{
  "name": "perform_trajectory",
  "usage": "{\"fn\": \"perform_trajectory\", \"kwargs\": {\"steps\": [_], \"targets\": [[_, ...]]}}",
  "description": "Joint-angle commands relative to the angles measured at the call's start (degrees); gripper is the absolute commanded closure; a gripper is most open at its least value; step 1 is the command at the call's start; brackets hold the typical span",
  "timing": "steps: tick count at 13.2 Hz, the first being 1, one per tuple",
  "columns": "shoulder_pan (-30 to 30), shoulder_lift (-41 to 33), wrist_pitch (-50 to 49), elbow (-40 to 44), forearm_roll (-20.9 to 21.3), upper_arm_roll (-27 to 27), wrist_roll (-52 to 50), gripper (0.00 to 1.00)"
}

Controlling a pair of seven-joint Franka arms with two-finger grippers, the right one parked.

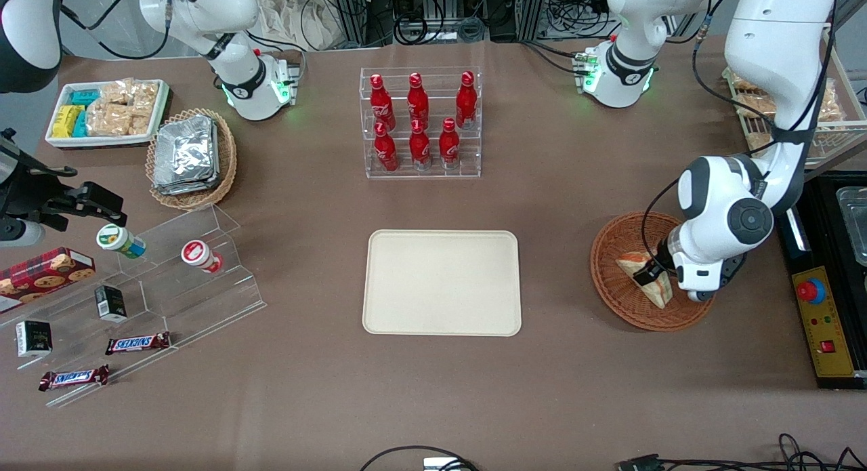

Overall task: Place sandwich from basket to tray
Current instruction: 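Close the left gripper on the triangular sandwich and lift it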

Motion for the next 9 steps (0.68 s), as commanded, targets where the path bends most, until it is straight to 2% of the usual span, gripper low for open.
{"fn": "perform_trajectory", "kwargs": {"steps": [1,2,6,9], "targets": [[-0.51,-0.47,0.09,0.75,-0.3,0.2,-0.83,0.79],[-0.51,-0.91,-0.26,1.27,-0.3,0.2,-0.83,0.98],[-0.59,-1.44,-5.78,5.83,0.58,0.11,0.4,1.0],[-1.82,-1.53,-16.75,14.16,0.67,0.02,5.92,1.0]]}}
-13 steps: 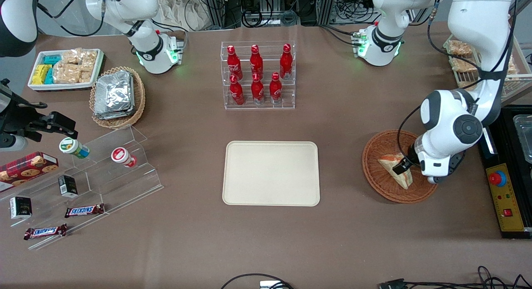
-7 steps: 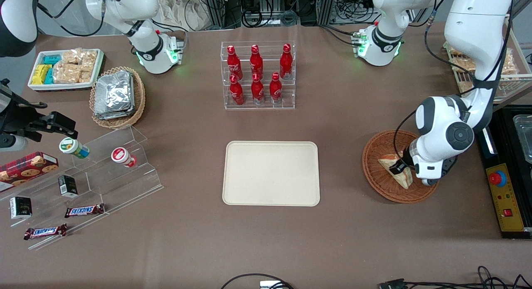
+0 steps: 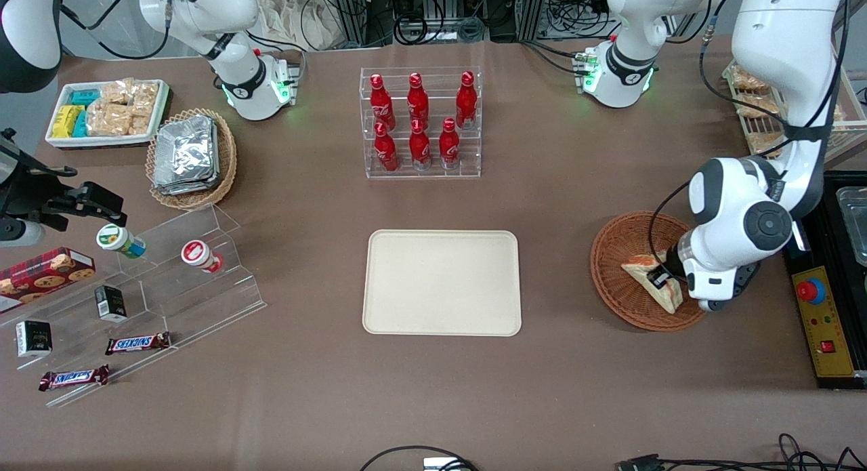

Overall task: Place sandwich from basket to tray
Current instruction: 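Close the left gripper on the triangular sandwich and lift it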

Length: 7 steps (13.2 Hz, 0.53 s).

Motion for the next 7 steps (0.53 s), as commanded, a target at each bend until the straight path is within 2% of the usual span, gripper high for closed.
{"fn": "perform_trajectory", "kwargs": {"steps": [1,4,7], "targets": [[-1.82,-0.47,-11.21,9.18,0.51,-0.09,5.2,1.0],[-5.41,0.32,-20.02,19.21,0.51,-0.44,10.48,1.0],[-12.52,2.42,-20.39,23.54,-0.1,-0.53,12.6,1.0]]}}
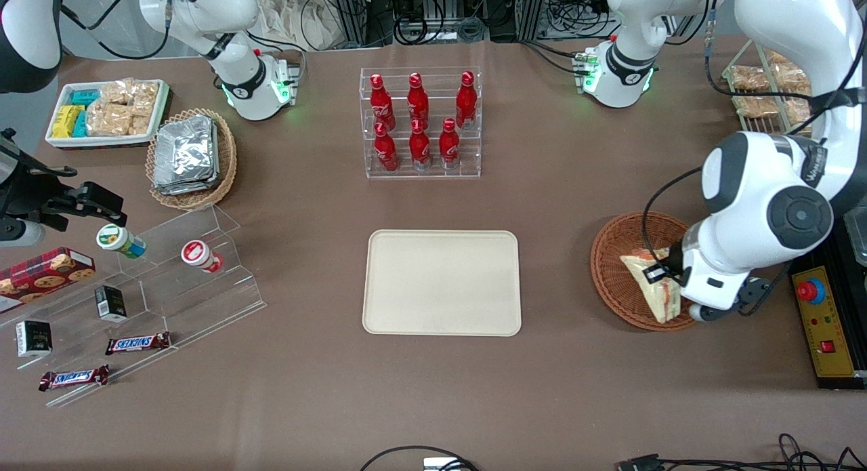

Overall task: Place sandwich from basket to tray
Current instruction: 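Carry the held sandwich with the left gripper over the beige tray, then lower the sandwich onto the tray and open the left gripper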

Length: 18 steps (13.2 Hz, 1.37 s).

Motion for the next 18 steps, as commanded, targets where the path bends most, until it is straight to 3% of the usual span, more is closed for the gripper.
{"fn": "perform_trajectory", "kwargs": {"steps": [1,5,10,11,12,15,18], "targets": [[-7.81,4.49,-1.04,5.02,-0.23,0.47,1.0,1.0],[-18.63,16.78,0.79,12.22,-0.31,0.47,-0.48,1.0],[-20.67,24.89,11.08,11.63,-0.14,0.56,-2.16,0.96],[-20.67,25.34,12.05,11.62,-0.23,0.56,-2.25,0.77],[-20.59,25.43,12.32,11.62,-0.31,0.56,-2.25,0.01],[-20.5,23.77,12.14,12.06,-0.32,0.56,-2.34,0.0],[-20.15,17.02,7.26,11.19,0.12,0.82,-4.43,0.0]]}}
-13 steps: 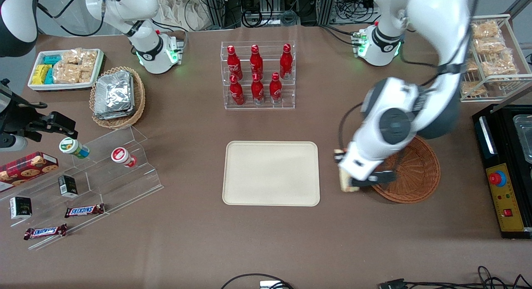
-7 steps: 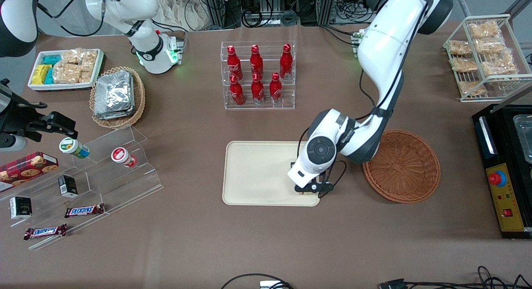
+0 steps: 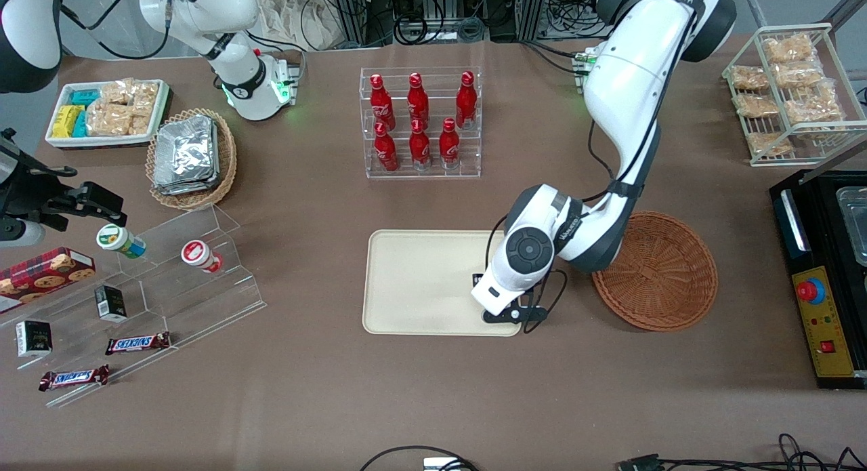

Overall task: Place sandwich from basket to tray
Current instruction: 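Lower the sandwich onto the tray and open the left gripper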

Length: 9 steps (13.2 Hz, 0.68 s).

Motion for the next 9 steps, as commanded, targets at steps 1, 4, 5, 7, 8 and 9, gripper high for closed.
{"fn": "perform_trajectory", "kwargs": {"steps": [1,4,5,7,8,9], "targets": [[0.71,-8.96,-8.54,-2.11,0.87,0.55,-2.41,0.0],[3.88,-23.79,-8.6,-17.26,0.96,0.56,-2.24,0.0],[5.01,-29.41,-7.02,-23.5,0.96,0.64,-2.15,0.0],[9.49,-36.74,-4.37,-31.53,0.96,0.56,2.3,0.0],[12.38,-38.07,-5.5,-31.82,0.96,0.64,7.03,0.0],[16.76,-38.43,-7.34,-31.13,0.53,0.56,12.04,0.0]]}}
